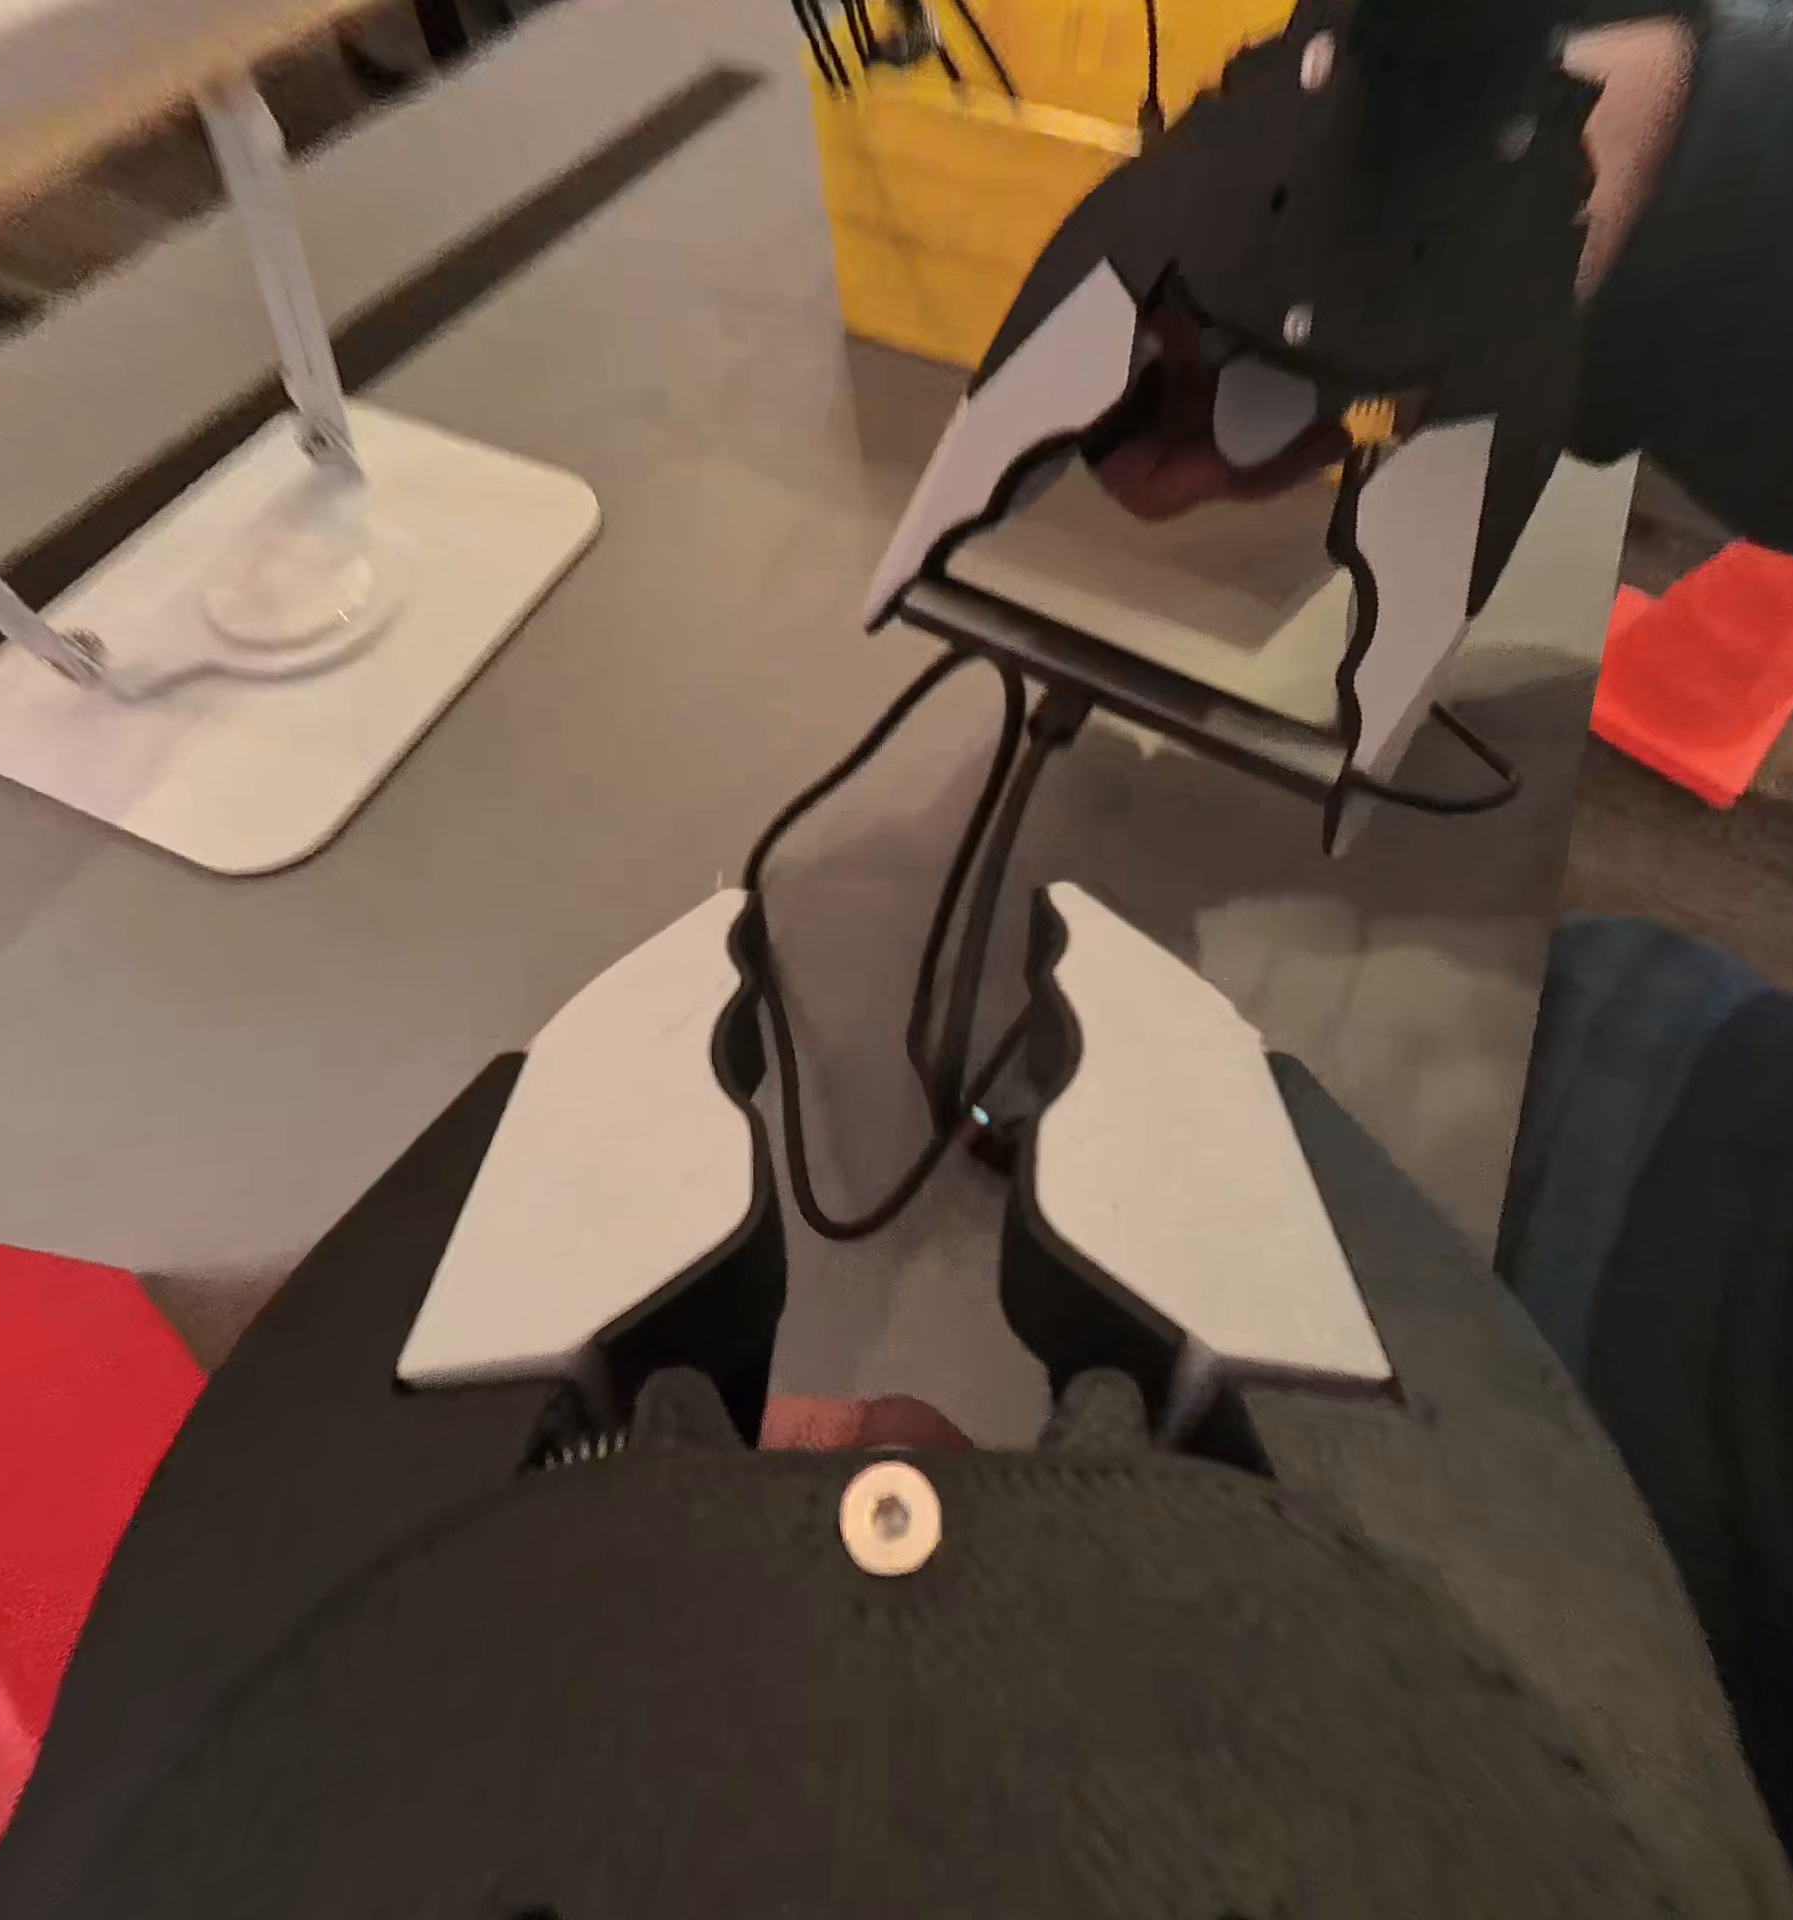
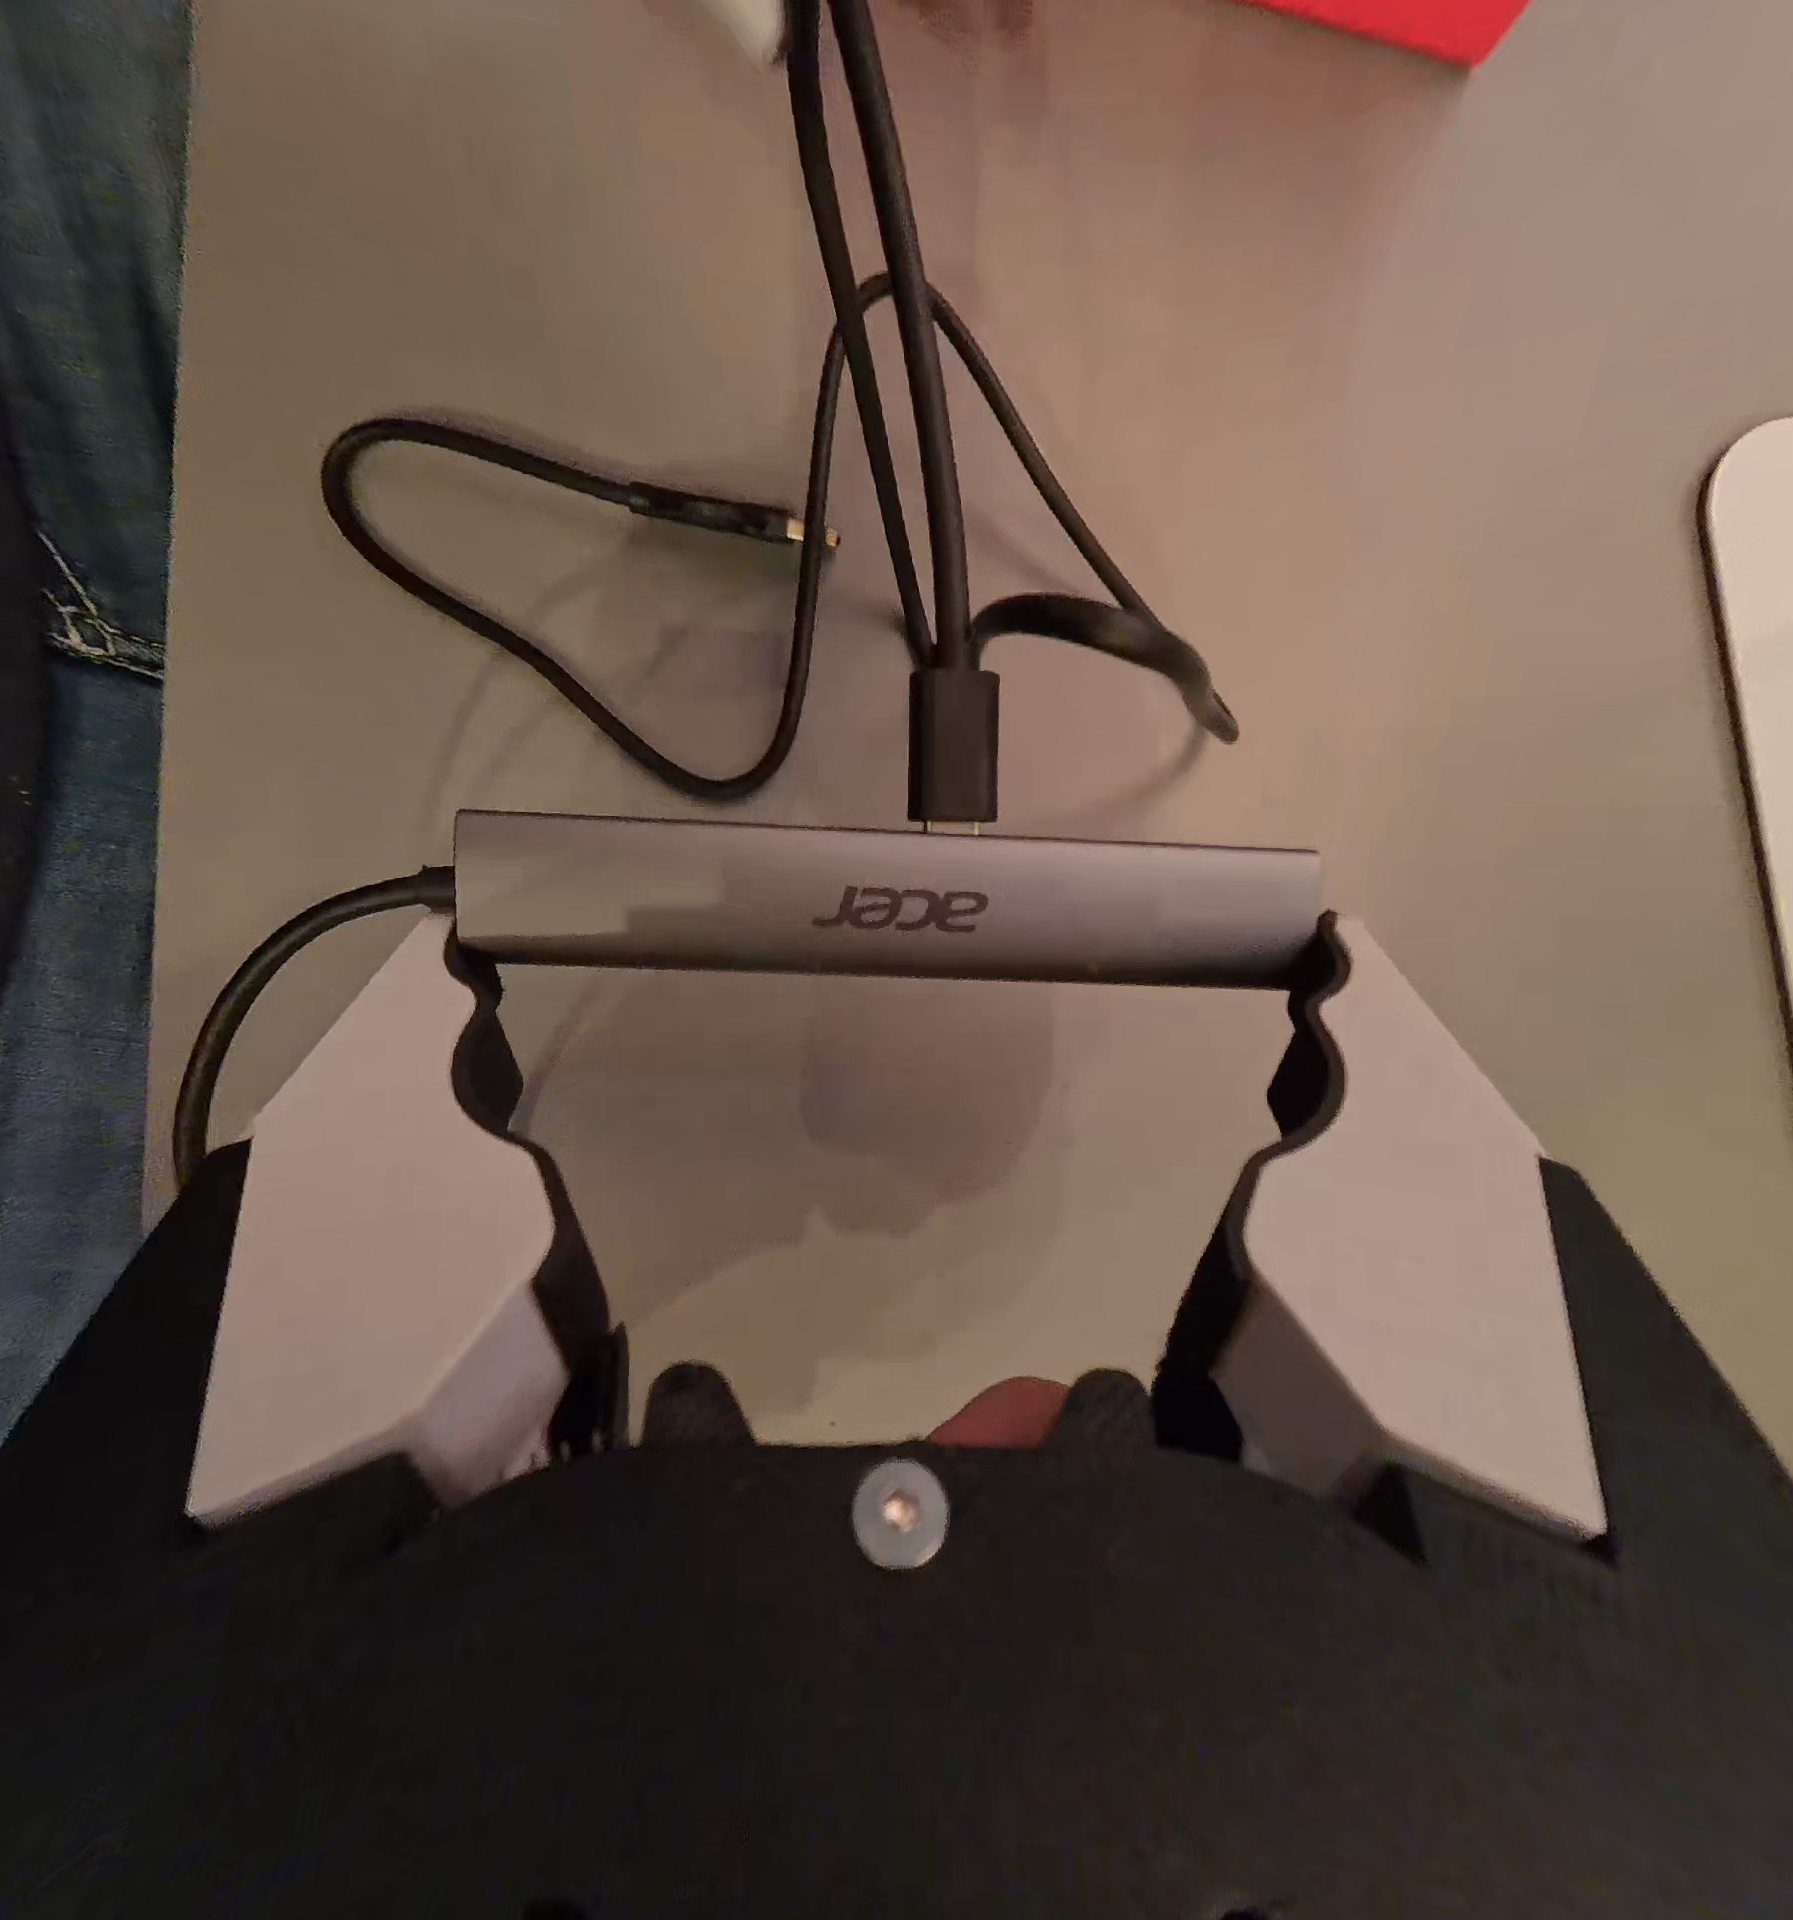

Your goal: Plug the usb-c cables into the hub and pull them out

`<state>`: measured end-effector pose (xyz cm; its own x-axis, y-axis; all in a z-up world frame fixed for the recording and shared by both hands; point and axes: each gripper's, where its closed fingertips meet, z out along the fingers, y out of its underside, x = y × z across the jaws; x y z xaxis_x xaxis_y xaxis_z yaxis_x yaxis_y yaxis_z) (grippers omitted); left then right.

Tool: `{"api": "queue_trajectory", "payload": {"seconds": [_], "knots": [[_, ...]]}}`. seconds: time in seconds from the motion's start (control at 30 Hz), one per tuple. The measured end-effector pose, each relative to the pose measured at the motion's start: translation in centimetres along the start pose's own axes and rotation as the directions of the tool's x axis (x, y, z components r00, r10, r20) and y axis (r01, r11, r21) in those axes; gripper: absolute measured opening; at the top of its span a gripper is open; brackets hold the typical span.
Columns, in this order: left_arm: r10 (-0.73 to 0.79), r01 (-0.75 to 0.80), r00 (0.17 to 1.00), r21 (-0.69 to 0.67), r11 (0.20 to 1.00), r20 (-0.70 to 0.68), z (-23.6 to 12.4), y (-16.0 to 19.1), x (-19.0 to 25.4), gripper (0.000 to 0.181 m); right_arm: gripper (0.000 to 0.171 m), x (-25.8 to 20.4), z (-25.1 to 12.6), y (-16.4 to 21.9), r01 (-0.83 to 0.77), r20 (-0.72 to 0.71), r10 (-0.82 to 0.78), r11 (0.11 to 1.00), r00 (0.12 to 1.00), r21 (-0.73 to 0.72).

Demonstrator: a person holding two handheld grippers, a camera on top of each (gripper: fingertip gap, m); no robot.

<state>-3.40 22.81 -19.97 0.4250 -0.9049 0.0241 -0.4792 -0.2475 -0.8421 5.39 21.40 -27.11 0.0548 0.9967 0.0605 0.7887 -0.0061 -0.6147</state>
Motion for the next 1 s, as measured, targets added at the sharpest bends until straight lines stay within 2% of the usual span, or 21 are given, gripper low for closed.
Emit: {"api": "queue_trajectory", "payload": {"seconds": [0.1,0.2,0.3,0.4,0.47,0.63,0.83,1.0], "knots": [[-0.001,-0.001,1.0,-0.12,0.993,-0.018,1.7,2.8,0.7,0.053,0.146,0.3,0.7,1.1,-0.025,-0.015,0.025,1.0,1.0,-0.018],[0.009,-0.008,1.0,-0.202,0.979,0.004,3.3,5.3,0.8,0.048,0.146,0.1,1.4,2.0,-0.045,-0.004,0.045,0.999,0.999,-0.031],[0.017,-0.007,0.999,-0.189,0.982,0.051,4.3,6.1,0.3,0.005,0.146,0.5,1.6,2.7,-0.056,-0.021,0.055,0.998,0.998,-0.038],[-0.016,0.026,0.998,-0.169,0.985,0.06,4.4,6.1,0.0,0.004,0.146,0.3,0.9,2.6,-0.075,0.002,0.075,0.997,0.997,-0.022],[-0.011,0.021,0.998,-0.154,0.988,0.066,4.3,5.9,-0.1,0.004,0.137,0.5,0.1,2.8,-0.05,-0.01,0.049,0.997,0.999,-0.053],[-0.005,0.016,0.998,-0.166,0.986,0.068,4.2,6.2,-0.1,0.004,0.135,0.8,-1.4,2.8,0.026,-0.013,-0.028,0.988,1.0,-0.152],[-0.004,0.014,0.999,-0.186,0.982,0.054,3.9,6.3,0.2,0.005,0.138,0.9,0.9,-0.5,0.17,-0.002,-0.17,0.984,0.985,-0.057],[-0.005,0.014,0.999,-0.217,0.976,0.042,3.8,6.9,0.7,0.008,0.129,0.2,4.7,-1.5,0.163,0.099,-0.156,0.985,0.983,-0.06]]}}
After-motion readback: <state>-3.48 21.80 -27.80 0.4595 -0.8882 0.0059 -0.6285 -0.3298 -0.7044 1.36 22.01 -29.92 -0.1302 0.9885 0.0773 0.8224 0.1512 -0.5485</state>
